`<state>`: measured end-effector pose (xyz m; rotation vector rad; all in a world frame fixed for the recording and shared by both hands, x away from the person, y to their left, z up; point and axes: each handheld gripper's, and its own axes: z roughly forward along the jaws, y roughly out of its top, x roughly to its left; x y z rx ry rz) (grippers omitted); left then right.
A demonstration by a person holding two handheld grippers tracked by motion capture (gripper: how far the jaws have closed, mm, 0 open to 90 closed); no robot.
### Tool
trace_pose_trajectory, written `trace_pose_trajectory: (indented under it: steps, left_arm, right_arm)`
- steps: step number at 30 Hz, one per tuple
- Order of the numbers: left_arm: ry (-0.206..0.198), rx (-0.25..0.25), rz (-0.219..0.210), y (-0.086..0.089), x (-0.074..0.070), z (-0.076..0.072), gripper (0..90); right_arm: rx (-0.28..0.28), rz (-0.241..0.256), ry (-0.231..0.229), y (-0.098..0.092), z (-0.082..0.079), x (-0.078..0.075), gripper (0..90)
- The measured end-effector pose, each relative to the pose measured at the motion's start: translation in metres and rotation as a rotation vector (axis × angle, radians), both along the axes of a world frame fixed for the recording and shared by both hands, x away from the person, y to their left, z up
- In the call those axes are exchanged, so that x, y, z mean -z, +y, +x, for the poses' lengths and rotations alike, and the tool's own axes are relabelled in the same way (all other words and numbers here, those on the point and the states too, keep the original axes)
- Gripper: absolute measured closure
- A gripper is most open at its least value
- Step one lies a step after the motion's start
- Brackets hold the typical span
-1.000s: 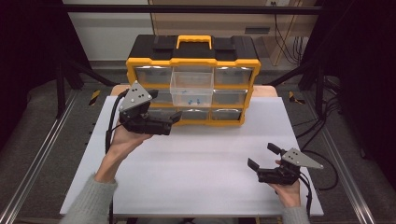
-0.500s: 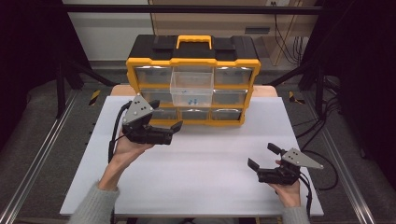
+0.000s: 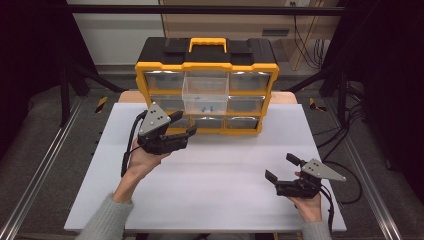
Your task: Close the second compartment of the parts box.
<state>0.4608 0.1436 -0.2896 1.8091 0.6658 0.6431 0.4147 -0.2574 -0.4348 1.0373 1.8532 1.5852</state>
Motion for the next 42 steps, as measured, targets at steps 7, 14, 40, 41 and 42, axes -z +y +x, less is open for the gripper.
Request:
trace_pose_trajectory:
  steps: [7, 14, 40, 41, 42]
  left_arm:
    - [0.006, -0.02, 0.009, -0.004, 0.002, 0.005, 62.2]
    - [-0.015, -0.029, 0.019, -0.008, 0.001, 0.012, 77.6]
    - [-0.009, -0.02, 0.053, -0.024, -0.001, 0.041, 88.9]
    - [-0.008, -0.021, 0.049, -0.025, -0.001, 0.042, 88.9]
    - [-0.009, -0.023, 0.053, -0.025, -0.001, 0.043, 88.9]
  right_arm:
    - [0.001, 0.006, 0.018, 0.001, -0.001, 0.0, 0.3]
    - [0.0, 0.001, 0.009, 0.001, -0.001, 0.0, 0.3]
    - [0.002, 0.003, 0.005, 0.0, 0.0, 0.0, 0.3]
    - [0.002, 0.006, 0.007, 0.0, -0.001, -0.001, 0.3]
    - [0.003, 0.005, 0.002, 0.0, -0.001, -0.001, 0.3]
